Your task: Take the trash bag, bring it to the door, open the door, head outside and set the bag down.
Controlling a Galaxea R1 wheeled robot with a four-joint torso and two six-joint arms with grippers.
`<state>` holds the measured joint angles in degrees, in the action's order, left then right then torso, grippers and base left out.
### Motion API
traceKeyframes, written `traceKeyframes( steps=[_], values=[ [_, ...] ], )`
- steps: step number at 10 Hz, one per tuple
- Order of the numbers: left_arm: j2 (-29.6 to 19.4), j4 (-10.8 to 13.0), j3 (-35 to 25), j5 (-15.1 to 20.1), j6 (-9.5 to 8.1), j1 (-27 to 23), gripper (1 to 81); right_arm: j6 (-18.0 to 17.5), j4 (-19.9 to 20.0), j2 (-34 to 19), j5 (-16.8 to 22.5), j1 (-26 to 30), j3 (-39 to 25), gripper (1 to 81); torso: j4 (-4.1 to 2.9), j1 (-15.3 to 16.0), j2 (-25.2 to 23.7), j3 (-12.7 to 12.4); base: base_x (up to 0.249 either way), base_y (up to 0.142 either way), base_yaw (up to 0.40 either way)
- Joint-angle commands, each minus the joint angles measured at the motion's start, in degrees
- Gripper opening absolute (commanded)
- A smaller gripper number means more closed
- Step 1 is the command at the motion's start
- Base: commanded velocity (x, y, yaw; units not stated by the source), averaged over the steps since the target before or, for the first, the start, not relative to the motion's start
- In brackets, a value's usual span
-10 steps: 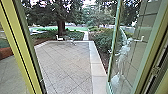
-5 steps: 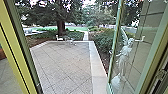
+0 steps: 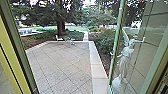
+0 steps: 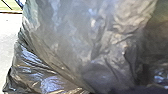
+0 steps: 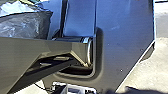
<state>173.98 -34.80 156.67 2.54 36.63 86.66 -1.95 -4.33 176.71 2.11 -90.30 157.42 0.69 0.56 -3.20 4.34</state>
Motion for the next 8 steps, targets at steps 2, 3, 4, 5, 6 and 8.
traceKeyframes(
  steps=[2,3,4,5,6,8],
  values=[
    [0.14,-0.35,-0.23,4.23,0.37,-2.6,1.0,0.1,-0.15,0.42,3.43,2.36,-0.36,81.1,0.0,0.04,0.04,0.02,0.087,0.0,0.0],
    [0.14,-0.35,-0.23,4.23,0.37,-2.68,1.0,0.19,-0.24,0.42,3.43,2.44,-0.37,81.1,0.0,0.0,0.02,0.0,0.087,0.0,0.0],
    [0.05,-0.35,-0.23,4.23,0.37,-2.68,1.0,0.11,-0.24,0.42,3.34,2.44,-0.46,81.1,0.0,-0.05,-0.02,0.0,0.087,0.0,0.0],
    [0.05,-0.35,-0.23,4.23,0.37,-2.68,1.0,0.11,-0.33,0.59,3.43,2.52,-0.28,81.1,-0.02,-0.02,0.0,0.0,0.087,0.0,0.0],
    [0.05,-0.35,-0.23,4.23,0.37,-2.68,1.0,0.19,-0.33,0.59,3.43,2.44,-0.28,81.1,0.0,-0.11,-0.02,0.0,0.087,0.0,0.0],
    [0.05,-0.35,-0.23,4.23,0.37,-2.6,1.0,0.19,-0.33,0.59,3.43,2.44,-0.28,81.1,-0.02,-0.13,-0.05,0.0,0.087,0.0,0.0]
  ],
)
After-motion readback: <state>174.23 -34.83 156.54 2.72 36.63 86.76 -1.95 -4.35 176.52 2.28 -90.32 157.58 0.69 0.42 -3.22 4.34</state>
